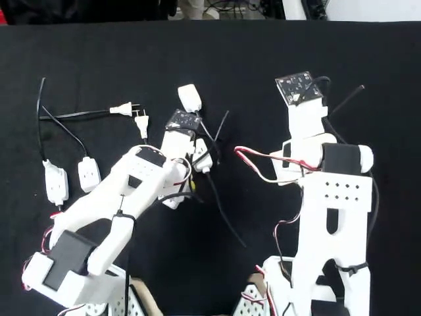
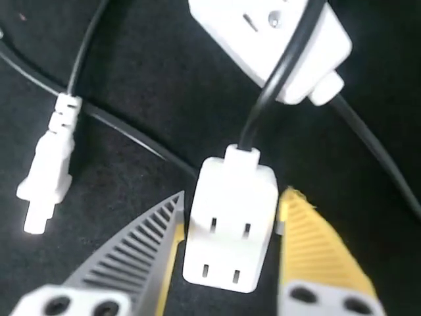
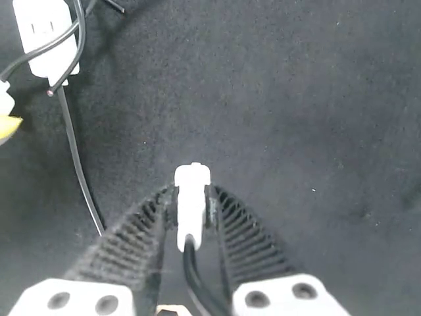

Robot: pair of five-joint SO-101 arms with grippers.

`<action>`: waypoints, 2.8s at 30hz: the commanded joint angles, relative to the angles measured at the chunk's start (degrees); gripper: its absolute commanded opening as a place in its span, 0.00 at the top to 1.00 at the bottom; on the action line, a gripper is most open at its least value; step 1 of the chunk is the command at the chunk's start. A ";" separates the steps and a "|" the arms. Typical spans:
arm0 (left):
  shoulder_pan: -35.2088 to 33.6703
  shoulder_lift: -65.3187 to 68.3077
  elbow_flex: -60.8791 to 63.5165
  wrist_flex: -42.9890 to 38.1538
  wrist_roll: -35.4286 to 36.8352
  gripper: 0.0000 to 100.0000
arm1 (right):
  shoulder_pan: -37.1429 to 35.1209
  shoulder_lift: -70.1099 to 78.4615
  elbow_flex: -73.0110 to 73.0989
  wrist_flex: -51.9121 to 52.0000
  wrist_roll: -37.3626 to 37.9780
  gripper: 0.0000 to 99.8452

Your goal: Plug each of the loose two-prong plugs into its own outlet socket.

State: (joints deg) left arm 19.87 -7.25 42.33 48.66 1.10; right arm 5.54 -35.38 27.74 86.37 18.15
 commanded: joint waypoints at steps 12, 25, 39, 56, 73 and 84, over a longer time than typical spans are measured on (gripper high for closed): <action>-7.96 -25.85 -0.92 17.58 -1.49 0.71 | -11.16 -0.31 2.42 2.46 0.00 0.99; -37.58 -54.95 17.45 21.45 -11.78 0.71 | -38.07 3.21 5.23 0.97 1.49 0.99; -52.26 -94.59 49.19 20.40 -21.27 0.71 | -49.93 28.70 -14.64 -1.32 6.07 0.99; -52.97 -97.05 50.59 21.54 -21.27 0.71 | -51.34 36.62 -9.98 -18.46 9.67 0.99; -52.97 -97.05 50.59 21.54 -21.27 0.71 | -48.44 36.09 -1.54 -25.14 9.93 0.99; -52.97 -97.05 50.59 21.54 -21.27 0.71 | -45.71 36.09 -1.36 -25.05 9.85 0.99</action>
State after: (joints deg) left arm -32.70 -103.96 93.32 70.81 -19.91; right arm -42.81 0.22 25.36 61.93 27.65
